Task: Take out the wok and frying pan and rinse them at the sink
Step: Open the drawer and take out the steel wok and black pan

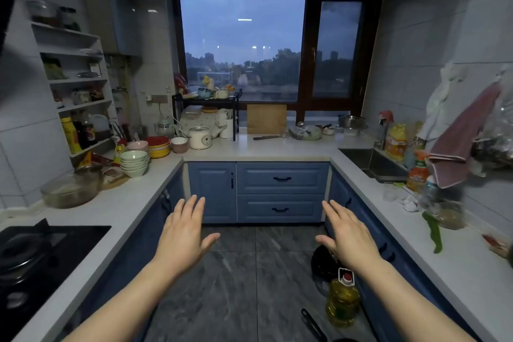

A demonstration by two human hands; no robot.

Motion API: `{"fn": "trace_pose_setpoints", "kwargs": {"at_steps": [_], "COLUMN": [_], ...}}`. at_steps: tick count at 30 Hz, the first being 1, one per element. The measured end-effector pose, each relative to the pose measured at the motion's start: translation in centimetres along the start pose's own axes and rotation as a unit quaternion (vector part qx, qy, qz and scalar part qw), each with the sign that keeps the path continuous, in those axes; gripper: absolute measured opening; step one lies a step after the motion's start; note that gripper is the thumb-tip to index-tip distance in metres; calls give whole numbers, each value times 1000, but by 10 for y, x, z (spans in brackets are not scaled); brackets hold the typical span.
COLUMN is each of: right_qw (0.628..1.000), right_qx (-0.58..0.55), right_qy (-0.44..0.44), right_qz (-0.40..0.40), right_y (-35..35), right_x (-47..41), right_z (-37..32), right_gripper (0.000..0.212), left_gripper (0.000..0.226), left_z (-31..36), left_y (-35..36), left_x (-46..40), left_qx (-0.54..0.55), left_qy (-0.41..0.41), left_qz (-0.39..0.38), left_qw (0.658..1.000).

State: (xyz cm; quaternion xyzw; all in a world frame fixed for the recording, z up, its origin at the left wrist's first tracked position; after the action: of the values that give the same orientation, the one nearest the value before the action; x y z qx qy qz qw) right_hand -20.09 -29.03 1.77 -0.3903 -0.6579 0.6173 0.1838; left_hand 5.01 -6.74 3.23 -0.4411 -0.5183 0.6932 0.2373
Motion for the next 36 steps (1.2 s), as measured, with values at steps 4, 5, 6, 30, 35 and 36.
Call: {"fn": "trace_pose_setpoints", "kwargs": {"at_steps": [4, 5, 6, 30, 35, 36], "right_qw": [1000, 1000, 1000, 993, 993, 993], "right_qx": [-16, -19, -18, -51, -40, -40], "right_qy": [0, 1, 0, 89, 92, 91], "right_qz": [-12, -16, -19, -55, -68, -69], "right_y": [19, 25, 33, 179, 212, 218], "right_x": [-28, -37, -44, -392, -473, -491], "right_z": [5, 5, 4, -19, 7, 13], "right_gripper": [84, 84, 84, 85, 86, 86], "left_gripper": [88, 88, 88, 88, 90, 90], "left_z": [5, 5, 5, -97, -90, -88], "left_y": [19, 26, 34, 223, 272, 282], "left_x": [-22, -29, -36, -387, -470, -488], "left_qx": [24, 27, 26, 118, 122, 120], "left_qy": [7, 9, 12, 81, 90, 88], "left_qz": [2, -1, -5, -62, -73, -75], "left_qw": [1000, 1000, 1000, 988, 986, 986]}}
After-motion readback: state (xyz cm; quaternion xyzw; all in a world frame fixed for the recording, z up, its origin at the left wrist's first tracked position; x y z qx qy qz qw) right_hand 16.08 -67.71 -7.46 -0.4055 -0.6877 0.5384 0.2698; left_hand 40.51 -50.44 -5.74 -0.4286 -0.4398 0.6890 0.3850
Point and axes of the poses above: each hand's wrist, its own x-axis away from the middle knuckle, its own y-axis out of the palm, z = x × y, the point moved 9 cm from there along -x, towards the middle knuckle, and after that the axes turned 4 degrees about y, right-handed, at the moved point
